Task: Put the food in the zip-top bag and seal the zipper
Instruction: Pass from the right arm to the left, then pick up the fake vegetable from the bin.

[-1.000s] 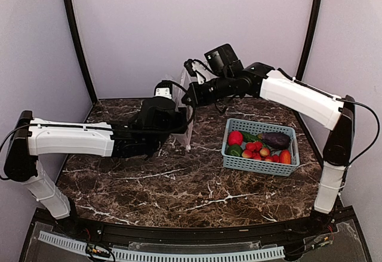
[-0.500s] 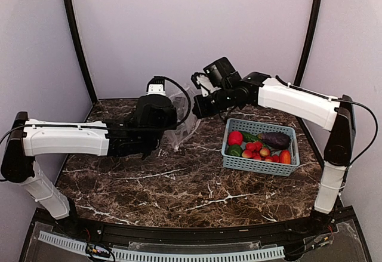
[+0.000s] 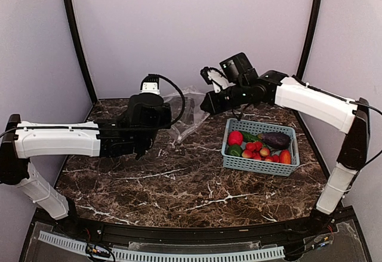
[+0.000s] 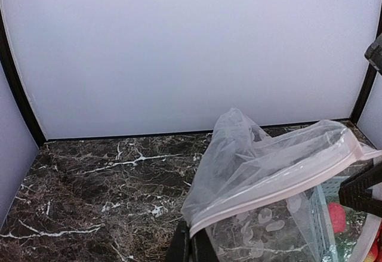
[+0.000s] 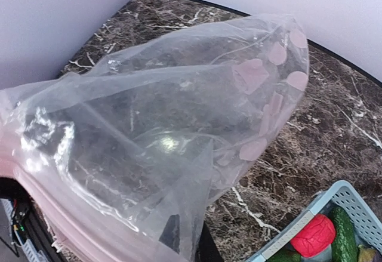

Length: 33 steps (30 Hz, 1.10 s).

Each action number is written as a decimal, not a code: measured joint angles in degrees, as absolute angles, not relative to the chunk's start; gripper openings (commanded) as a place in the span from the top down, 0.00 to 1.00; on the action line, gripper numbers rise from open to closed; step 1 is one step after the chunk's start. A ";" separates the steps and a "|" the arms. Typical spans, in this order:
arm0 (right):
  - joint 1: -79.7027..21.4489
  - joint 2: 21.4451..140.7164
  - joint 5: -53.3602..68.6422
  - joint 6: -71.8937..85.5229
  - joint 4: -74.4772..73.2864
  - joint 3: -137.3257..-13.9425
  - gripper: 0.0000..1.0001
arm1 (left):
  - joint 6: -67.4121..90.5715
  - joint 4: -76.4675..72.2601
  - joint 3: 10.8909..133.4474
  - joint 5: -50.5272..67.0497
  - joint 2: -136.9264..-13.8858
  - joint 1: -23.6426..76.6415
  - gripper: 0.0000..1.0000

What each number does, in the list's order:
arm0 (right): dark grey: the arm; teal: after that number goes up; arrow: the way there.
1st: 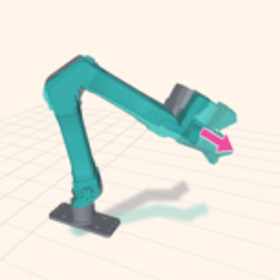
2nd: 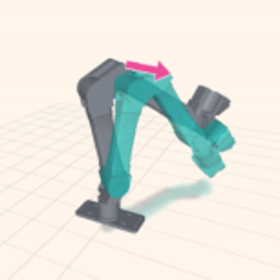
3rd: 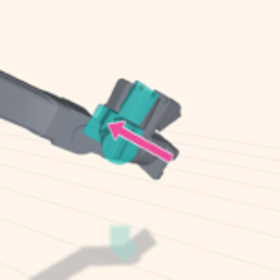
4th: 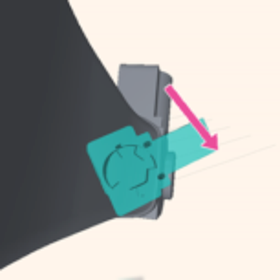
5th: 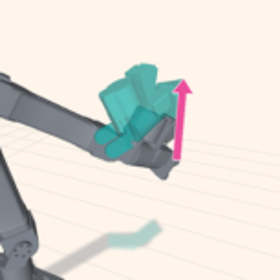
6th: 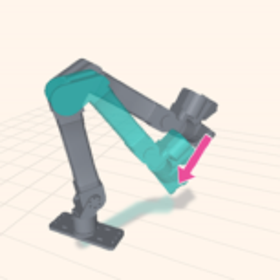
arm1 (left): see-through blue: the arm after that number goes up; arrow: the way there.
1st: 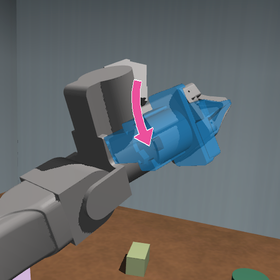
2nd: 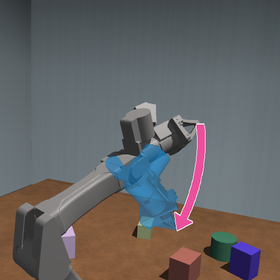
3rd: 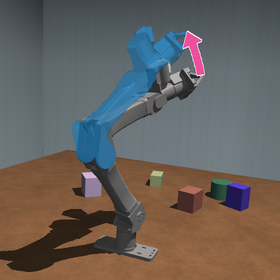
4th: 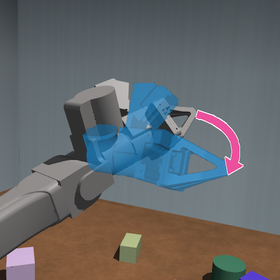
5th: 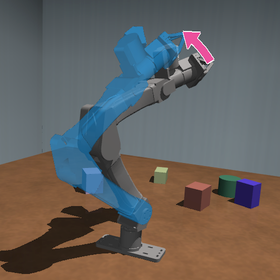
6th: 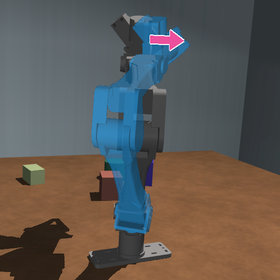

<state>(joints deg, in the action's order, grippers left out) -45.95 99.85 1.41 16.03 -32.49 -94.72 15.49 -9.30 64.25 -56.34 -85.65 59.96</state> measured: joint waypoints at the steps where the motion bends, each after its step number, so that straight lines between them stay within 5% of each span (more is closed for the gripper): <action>1: -45.67 99.33 3.70 14.96 -32.34 -94.48 0.83 | 15.44 -9.28 64.25 -56.34 -85.65 59.90 0.99; 5: -44.84 98.26 16.08 10.66 -31.44 -94.48 0.58 | 15.40 -8.95 64.27 -56.12 -85.65 59.79 0.99; 12: -44.23 94.91 28.23 2.22 -34.15 -95.98 0.29 | 11.44 -5.32 64.34 -54.70 -83.79 58.52 0.99; 15: -41.98 89.93 29.67 -1.69 -35.16 -95.70 0.25 | 7.38 0.67 65.14 -53.69 -78.87 56.60 0.99; 25: -26.24 75.26 30.11 -13.39 -36.75 -84.05 0.27 | -5.50 15.62 71.59 -49.80 -63.35 53.84 0.99; 29: -23.62 73.84 28.75 -17.96 -37.76 -75.88 0.31 | -5.52 15.03 71.77 -39.18 -71.92 53.84 0.99; 33: -22.65 72.71 27.75 -21.34 -38.54 -68.12 0.44 | -5.32 11.81 70.37 -28.75 -84.82 53.45 0.99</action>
<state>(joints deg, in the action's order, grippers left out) -22.65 72.71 27.75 -21.34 -38.54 -68.12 -5.32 11.81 70.37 -28.75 -84.82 53.45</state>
